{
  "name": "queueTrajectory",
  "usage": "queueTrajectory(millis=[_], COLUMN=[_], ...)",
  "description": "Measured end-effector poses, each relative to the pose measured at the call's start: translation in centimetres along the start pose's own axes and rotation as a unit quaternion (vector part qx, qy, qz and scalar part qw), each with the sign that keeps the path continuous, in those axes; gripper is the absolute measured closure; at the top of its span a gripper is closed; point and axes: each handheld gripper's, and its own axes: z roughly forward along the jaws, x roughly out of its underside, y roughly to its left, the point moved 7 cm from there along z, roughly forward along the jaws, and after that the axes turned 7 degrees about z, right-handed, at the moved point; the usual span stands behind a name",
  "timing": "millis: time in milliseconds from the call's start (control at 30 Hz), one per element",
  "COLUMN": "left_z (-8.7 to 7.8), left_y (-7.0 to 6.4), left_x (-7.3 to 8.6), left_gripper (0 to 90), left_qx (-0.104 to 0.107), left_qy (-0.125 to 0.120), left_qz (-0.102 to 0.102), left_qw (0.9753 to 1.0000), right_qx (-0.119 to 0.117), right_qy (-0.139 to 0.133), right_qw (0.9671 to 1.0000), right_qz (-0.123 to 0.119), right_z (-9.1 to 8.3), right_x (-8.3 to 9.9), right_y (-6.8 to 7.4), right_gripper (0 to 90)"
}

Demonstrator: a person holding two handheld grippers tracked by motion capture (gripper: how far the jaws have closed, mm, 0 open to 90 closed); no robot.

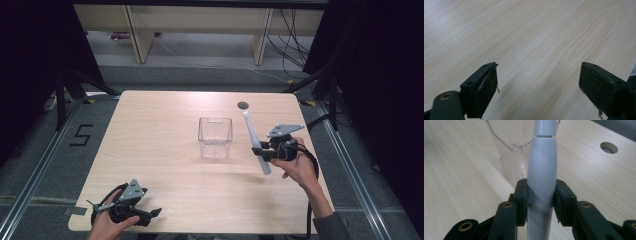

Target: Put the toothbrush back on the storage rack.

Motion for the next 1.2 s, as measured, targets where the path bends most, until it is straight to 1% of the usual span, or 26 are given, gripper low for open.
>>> queueTrajectory(millis=[33,67,100,167,200,233,267,300,333,367,400,467,500,533,633,700,733,767,833,867,967,1000,1067,1133,1167,1200], left_z=[0.0,0.0,0.0,0.0,0.0,0.0,0.0,0.0,0.0,0.0,0.0,0.0,0.0,0.0,0.0,0.0,0.0,0.0,0.0,0.0,0.0,-0.1,0.0,0.0,0.0,0.0], left_y=[-0.1,-0.1,-0.1,0.0,0.0,0.0,0.0,0.0,0.0,-0.1,-0.1,0.0,0.0,0.0,0.0,-0.1,-0.1,0.0,0.0,0.0,-0.1,-0.1,-0.2,-0.2,-0.2,-0.2], left_x=[0.0,0.0,0.0,0.0,0.0,0.0,0.1,0.1,0.1,0.0,0.0,0.0,0.0,0.1,0.0,0.0,0.0,0.0,0.1,0.1,0.0,0.1,0.0,0.0,-0.1,-0.1], left_gripper=[15.0,15.0,15.0,15.0,15.0,15.0,15.0,15.0,15.0,15.0,15.0,15.0,15.0,15.0,14.9,15.0,15.0,15.0,15.0,15.0,15.0,15.0,15.0,15.0,15.0,15.0], left_qx=[0.000,0.001,0.001,0.000,-0.001,-0.001,-0.001,-0.001,0.000,0.001,0.001,0.000,0.000,0.000,0.001,0.002,0.001,0.001,0.000,0.000,0.002,0.002,0.004,0.003,0.003,0.004], left_qy=[0.001,0.002,0.002,0.000,-0.001,0.000,0.001,0.001,0.002,0.001,0.000,0.000,-0.001,0.001,0.000,0.000,0.000,0.000,0.001,0.000,0.000,0.001,-0.004,-0.004,-0.008,-0.008], left_qz=[-0.001,0.001,0.001,0.000,0.000,-0.001,-0.002,-0.002,-0.001,0.000,0.000,0.000,-0.001,0.000,-0.001,0.000,0.000,0.000,-0.001,-0.001,0.000,0.000,-0.007,-0.006,-0.010,-0.010], left_qw=[1.0000,1.0000,1.0000,1.0000,1.0000,1.0000,1.0000,1.0000,1.0000,1.0000,1.0000,1.0000,1.0000,1.0000,1.0000,1.0000,1.0000,1.0000,1.0000,1.0000,1.0000,1.0000,1.0000,1.0000,0.9999,0.9999], right_qx=[-0.003,0.005,0.003,0.004,0.005,0.004,0.004,0.004,0.001,0.006,0.004,0.001,0.003,0.003,0.001,0.000,0.002,0.002,-0.002,-0.001,-0.007,-0.009,-0.020,-0.019,-0.018,-0.024], right_qy=[-0.001,-0.015,-0.015,-0.020,-0.024,-0.023,-0.038,-0.038,-0.035,-0.043,-0.045,-0.048,-0.051,-0.047,-0.051,-0.050,-0.056,-0.052,-0.064,-0.064,-0.064,-0.071,-0.081,-0.073,-0.083,-0.075], right_qw=[1.0000,0.9999,0.9999,0.9998,0.9997,0.9997,0.9993,0.9993,0.9993,0.9990,0.9990,0.9988,0.9987,0.9989,0.9987,0.9987,0.9984,0.9986,0.9979,0.9979,0.9979,0.9974,0.9965,0.9971,0.9964,0.9969], right_qz=[0.006,-0.003,-0.006,0.004,-0.002,0.009,0.002,0.002,0.009,-0.004,0.000,-0.005,0.000,-0.003,-0.005,-0.001,-0.003,-0.001,-0.006,-0.008,0.001,-0.002,0.004,0.001,-0.005,0.001], right_z=[-0.1,-0.1,-0.1,-0.2,-0.2,-0.4,-0.3,-0.3,-0.3,-0.3,-0.2,-0.1,-0.1,-0.1,0.1,0.2,0.3,0.2,0.4,0.4,0.6,0.6,0.8,0.8,0.9,0.9], right_x=[-0.2,-0.5,-0.7,-1.1,-1.3,-1.5,-2.2,-2.2,-2.4,-2.8,-3.0,-3.5,-3.7,-3.9,-4.6,-4.9,-5.2,-5.4,-6.0,-6.3,-7.1,-7.5,-8.0,-8.3,-8.7,-8.8], right_y=[0.0,-0.2,-0.3,-0.2,-0.4,-0.3,-0.5,-0.5,-0.4,-0.6,-0.5,-0.4,-0.3,-0.2,-0.1,0.0,0.0,0.1,0.3,0.3,0.7,0.7,1.1,1.2,1.2,1.4], right_gripper=[66.9,66.9,66.9,66.9,66.9,66.9,66.9,66.9,66.9,66.9,66.9,66.9,66.9,66.9,66.9,66.9,66.9,66.9,66.9,66.9,66.9,66.9,66.9,66.9,66.9,67.0])
